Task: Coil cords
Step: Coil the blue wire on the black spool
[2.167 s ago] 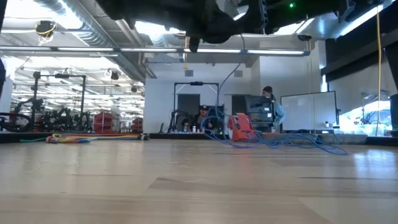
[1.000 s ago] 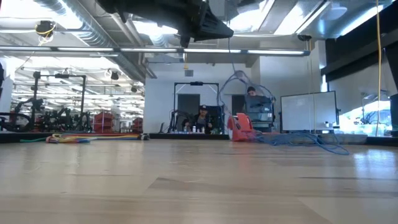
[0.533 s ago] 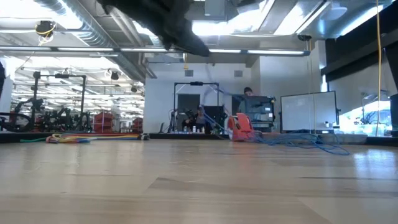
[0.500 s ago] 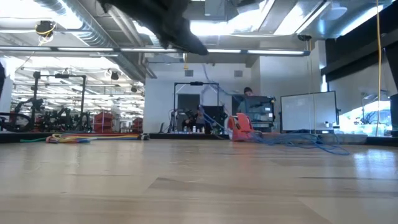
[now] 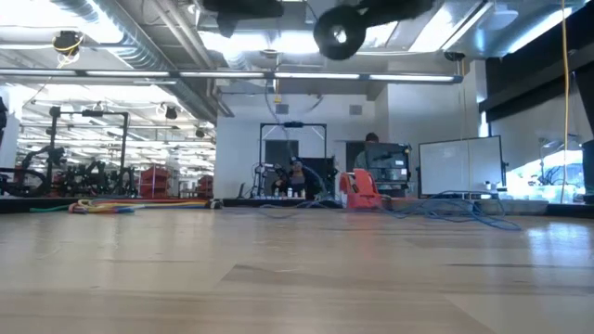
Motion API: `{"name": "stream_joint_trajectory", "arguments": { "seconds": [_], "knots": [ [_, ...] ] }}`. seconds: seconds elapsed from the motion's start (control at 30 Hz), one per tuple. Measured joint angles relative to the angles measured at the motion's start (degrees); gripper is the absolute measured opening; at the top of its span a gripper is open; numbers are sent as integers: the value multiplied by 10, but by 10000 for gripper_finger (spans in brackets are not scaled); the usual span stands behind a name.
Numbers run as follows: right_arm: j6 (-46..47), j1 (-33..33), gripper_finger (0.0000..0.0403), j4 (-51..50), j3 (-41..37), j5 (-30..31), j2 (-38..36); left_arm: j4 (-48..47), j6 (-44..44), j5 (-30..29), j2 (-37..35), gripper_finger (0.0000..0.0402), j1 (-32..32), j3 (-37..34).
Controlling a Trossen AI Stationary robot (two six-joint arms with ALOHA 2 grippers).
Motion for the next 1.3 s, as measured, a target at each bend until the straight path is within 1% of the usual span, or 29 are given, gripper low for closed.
{"name": "stream_joint_trajectory", "arguments": {
  "seconds": [0.1, 0.2, 0.3, 0.47, 0.67, 0.8, 0.9, 1.1, 1.3],
  "knots": [
    [-2, -20, 1, 9, 0, -4, 25, 38, -4, 1, 16, 1, -13, 0],
    [1, -36, 1, 42, 0, -7, 46, 74, -9, 1, 39, 1, -28, 1],
    [0, -47, 1, 91, 0, -25, 56, 104, -10, 1, 70, 1, -39, 1],
    [-14, -47, 1, 162, -1, -47, 58, 162, -12, 1, 132, 1, -43, 1],
    [-28, -47, 1, 232, -1, -107, 49, 234, -1, -4, 190, 1, -36, 2],
    [-30, -48, 1, 235, -3, -124, 27, 234, 6, -32, 202, 1, -31, 4],
    [-30, -47, 1, 219, -4, -132, -1, 225, 15, -47, 204, 1, -28, 5],
    [-24, -46, 1, 183, -4, -140, -54, 216, 28, -47, 206, 1, -30, 6],
    [-50, -49, 1, 196, 6, -148, -105, 185, 46, -46, 218, 1, -28, 5]
  ]
}}
